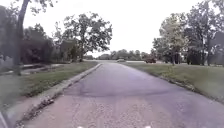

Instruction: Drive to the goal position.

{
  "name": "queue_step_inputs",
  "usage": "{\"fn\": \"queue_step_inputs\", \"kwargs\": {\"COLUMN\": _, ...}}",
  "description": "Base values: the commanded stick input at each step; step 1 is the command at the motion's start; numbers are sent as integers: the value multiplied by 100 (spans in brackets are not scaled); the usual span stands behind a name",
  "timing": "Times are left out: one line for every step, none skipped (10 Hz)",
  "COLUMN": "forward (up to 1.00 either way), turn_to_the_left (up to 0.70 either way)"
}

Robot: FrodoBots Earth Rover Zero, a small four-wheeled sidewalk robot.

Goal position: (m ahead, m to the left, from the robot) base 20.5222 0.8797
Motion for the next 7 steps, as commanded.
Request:
{"fn": "queue_step_inputs", "kwargs": {"forward": 70, "turn_to_the_left": 0}}
{"fn": "queue_step_inputs", "kwargs": {"forward": 70, "turn_to_the_left": 0}}
{"fn": "queue_step_inputs", "kwargs": {"forward": 70, "turn_to_the_left": 0}}
{"fn": "queue_step_inputs", "kwargs": {"forward": 70, "turn_to_the_left": 0}}
{"fn": "queue_step_inputs", "kwargs": {"forward": 70, "turn_to_the_left": 0}}
{"fn": "queue_step_inputs", "kwargs": {"forward": 70, "turn_to_the_left": 0}}
{"fn": "queue_step_inputs", "kwargs": {"forward": 70, "turn_to_the_left": 0}}
